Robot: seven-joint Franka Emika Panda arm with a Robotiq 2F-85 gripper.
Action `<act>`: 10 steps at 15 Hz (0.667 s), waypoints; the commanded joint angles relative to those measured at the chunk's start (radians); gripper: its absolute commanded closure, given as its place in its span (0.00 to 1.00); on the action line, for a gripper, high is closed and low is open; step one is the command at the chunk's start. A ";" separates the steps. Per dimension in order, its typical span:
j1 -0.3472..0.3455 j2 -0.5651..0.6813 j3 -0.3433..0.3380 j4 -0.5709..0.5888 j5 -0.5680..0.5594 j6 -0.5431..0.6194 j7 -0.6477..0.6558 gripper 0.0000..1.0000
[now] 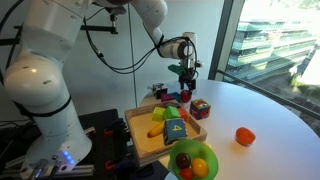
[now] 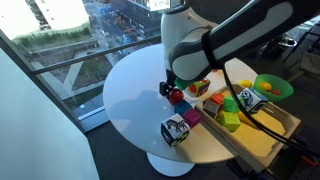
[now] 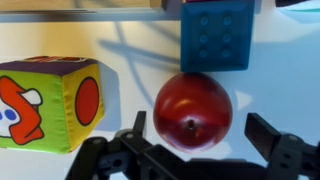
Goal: Put the apple inside the bowl
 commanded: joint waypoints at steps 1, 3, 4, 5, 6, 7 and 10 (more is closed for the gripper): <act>-0.002 0.023 0.002 0.028 0.011 0.008 -0.037 0.00; -0.006 0.030 0.006 0.029 0.017 0.021 -0.050 0.00; -0.007 0.034 0.008 0.028 0.019 0.030 -0.058 0.00; -0.008 0.039 0.009 0.028 0.020 0.036 -0.064 0.00; -0.008 0.042 0.009 0.028 0.019 0.044 -0.071 0.00; -0.007 0.046 0.009 0.029 0.020 0.048 -0.074 0.00; -0.007 0.058 0.008 0.028 0.020 0.072 -0.089 0.01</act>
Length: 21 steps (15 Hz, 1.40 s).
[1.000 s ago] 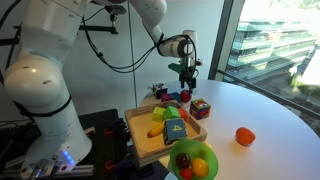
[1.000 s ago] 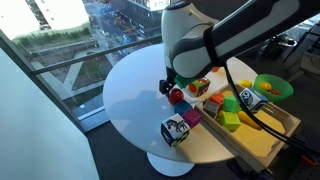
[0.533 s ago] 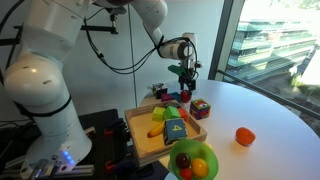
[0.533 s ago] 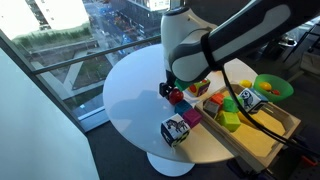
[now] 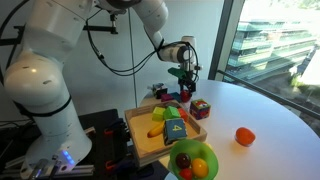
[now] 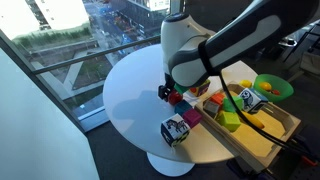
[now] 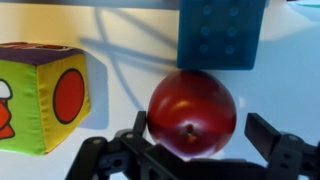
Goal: Put the apple inside the bowl
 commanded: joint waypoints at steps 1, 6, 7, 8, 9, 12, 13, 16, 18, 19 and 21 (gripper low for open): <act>-0.008 0.022 0.007 0.027 0.021 0.009 -0.044 0.25; -0.012 -0.006 0.011 0.018 0.030 0.000 -0.059 0.42; -0.010 -0.015 0.010 0.020 0.031 -0.009 -0.054 0.42; -0.011 -0.025 0.011 0.021 0.036 -0.016 -0.053 0.42; -0.008 -0.035 0.008 0.021 0.036 -0.021 -0.044 0.42; -0.004 -0.076 0.002 0.015 0.040 -0.048 -0.028 0.42; -0.002 -0.093 -0.002 0.009 0.036 -0.060 -0.021 0.42; -0.004 -0.139 -0.009 -0.002 0.026 -0.108 -0.007 0.42; -0.013 -0.170 -0.010 -0.010 0.029 -0.149 -0.009 0.42; -0.017 -0.184 -0.012 -0.014 0.027 -0.172 -0.007 0.42; -0.027 -0.212 -0.015 -0.024 0.021 -0.207 -0.005 0.42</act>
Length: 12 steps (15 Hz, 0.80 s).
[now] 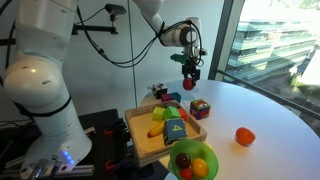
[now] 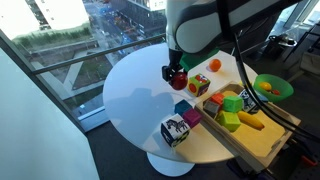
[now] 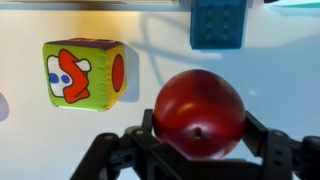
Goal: Put the apple inside the bowl
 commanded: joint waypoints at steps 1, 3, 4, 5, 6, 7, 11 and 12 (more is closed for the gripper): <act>-0.021 -0.081 -0.005 -0.044 -0.002 -0.064 0.012 0.42; -0.036 -0.108 -0.008 -0.060 -0.004 -0.079 0.005 0.42; -0.044 -0.123 -0.010 -0.073 -0.006 -0.082 0.005 0.42; -0.052 -0.136 -0.011 -0.085 -0.006 -0.085 0.004 0.42; -0.059 -0.148 -0.013 -0.097 -0.007 -0.090 0.003 0.42; -0.069 -0.161 -0.013 -0.113 -0.004 -0.089 -0.003 0.42; -0.114 -0.212 -0.009 -0.184 0.023 -0.084 -0.039 0.42; -0.123 -0.225 -0.009 -0.203 0.026 -0.085 -0.047 0.42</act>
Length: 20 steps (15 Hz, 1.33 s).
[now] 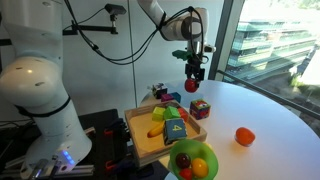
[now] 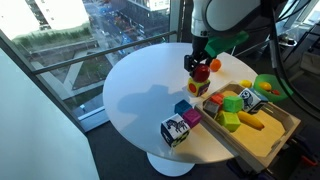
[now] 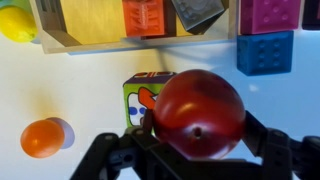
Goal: Put the apple inside the bowl
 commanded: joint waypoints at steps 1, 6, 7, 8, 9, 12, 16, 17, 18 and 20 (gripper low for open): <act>-0.037 -0.081 0.005 -0.085 0.027 -0.015 -0.048 0.42; -0.078 -0.180 0.000 -0.197 0.031 -0.022 -0.083 0.42; -0.087 -0.204 -0.002 -0.224 0.031 -0.019 -0.092 0.42; -0.095 -0.227 -0.005 -0.251 0.030 -0.017 -0.096 0.42; -0.104 -0.250 -0.009 -0.276 0.030 -0.014 -0.099 0.42; -0.132 -0.316 -0.021 -0.351 0.027 -0.004 -0.106 0.42; -0.180 -0.385 -0.050 -0.425 0.028 0.011 -0.091 0.42; -0.190 -0.399 -0.057 -0.436 0.025 0.010 -0.086 0.42; -0.203 -0.410 -0.065 -0.446 0.026 0.013 -0.080 0.42; -0.226 -0.428 -0.080 -0.460 0.025 0.019 -0.067 0.42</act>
